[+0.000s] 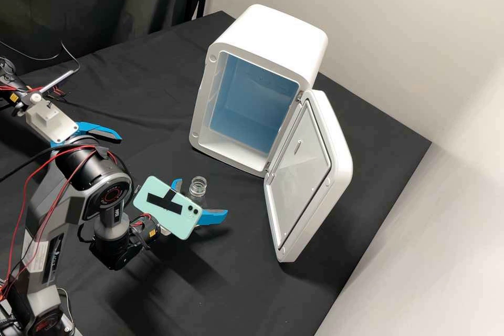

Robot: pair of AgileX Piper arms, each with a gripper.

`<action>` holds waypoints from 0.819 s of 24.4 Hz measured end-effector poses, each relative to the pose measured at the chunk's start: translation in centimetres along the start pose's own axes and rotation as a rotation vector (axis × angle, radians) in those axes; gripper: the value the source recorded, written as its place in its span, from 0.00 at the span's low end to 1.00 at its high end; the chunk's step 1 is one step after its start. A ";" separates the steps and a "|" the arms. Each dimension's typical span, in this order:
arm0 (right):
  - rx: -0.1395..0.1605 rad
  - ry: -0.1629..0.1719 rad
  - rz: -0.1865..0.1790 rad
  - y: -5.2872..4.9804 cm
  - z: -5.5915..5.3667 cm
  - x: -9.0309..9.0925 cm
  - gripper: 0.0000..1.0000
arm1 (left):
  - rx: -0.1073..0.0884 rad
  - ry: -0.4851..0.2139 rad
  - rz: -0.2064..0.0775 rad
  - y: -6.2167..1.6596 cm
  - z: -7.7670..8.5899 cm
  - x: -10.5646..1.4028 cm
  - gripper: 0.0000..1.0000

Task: Place the flask in the incubator

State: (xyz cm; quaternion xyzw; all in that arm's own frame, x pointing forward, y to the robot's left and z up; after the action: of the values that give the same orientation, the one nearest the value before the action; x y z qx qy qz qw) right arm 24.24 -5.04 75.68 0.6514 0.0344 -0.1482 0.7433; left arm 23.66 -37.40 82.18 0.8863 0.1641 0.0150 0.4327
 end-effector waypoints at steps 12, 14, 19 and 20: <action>-0.001 0.002 -0.002 -0.1 -0.1 0.0 0.00 | 0.000 0.000 0.000 0.00 0.0 0.0 1.00; -0.001 0.002 -0.002 -0.1 -0.1 0.0 0.00 | 0.000 0.000 0.000 0.00 0.0 0.0 1.00; 0.002 0.001 -0.001 0.0 0.0 0.0 0.00 | 0.000 0.000 0.000 0.00 0.0 0.0 1.00; 0.008 0.002 -0.002 0.0 0.0 0.0 0.00 | 0.000 0.000 0.000 0.00 0.0 0.0 1.00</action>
State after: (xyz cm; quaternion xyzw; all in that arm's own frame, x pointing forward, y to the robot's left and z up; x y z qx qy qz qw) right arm 24.23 -5.05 75.68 0.6544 0.0353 -0.1483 0.7406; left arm 23.66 -37.40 82.18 0.8863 0.1641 0.0150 0.4327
